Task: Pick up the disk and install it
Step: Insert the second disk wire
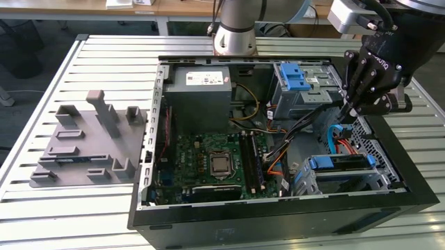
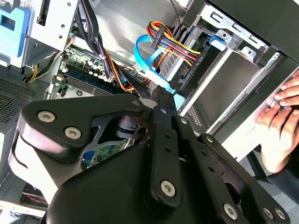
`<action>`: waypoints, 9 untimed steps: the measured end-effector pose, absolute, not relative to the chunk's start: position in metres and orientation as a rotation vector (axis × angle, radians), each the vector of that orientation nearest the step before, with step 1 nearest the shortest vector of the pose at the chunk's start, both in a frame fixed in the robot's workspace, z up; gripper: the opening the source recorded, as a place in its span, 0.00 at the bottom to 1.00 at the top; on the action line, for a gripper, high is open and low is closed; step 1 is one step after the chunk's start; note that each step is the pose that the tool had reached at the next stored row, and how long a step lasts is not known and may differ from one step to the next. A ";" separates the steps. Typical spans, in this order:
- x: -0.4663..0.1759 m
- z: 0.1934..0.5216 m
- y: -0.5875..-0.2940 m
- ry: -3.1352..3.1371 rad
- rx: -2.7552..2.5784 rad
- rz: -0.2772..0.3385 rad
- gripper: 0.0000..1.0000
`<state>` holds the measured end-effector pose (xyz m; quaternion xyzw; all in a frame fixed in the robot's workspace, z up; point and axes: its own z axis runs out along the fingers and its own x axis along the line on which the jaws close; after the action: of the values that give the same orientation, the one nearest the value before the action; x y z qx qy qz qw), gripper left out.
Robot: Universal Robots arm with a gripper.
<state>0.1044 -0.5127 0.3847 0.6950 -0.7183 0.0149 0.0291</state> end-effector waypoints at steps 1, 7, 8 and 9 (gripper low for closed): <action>0.104 0.385 -0.513 -2.216 2.144 0.046 0.10; 0.104 0.385 -0.513 -2.216 2.144 0.046 0.10; 0.104 0.385 -0.513 -2.216 2.144 0.046 0.10; 0.104 0.385 -0.513 -2.216 2.144 0.046 0.10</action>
<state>0.1045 -0.5126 0.3847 0.6950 -0.7182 0.0148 0.0288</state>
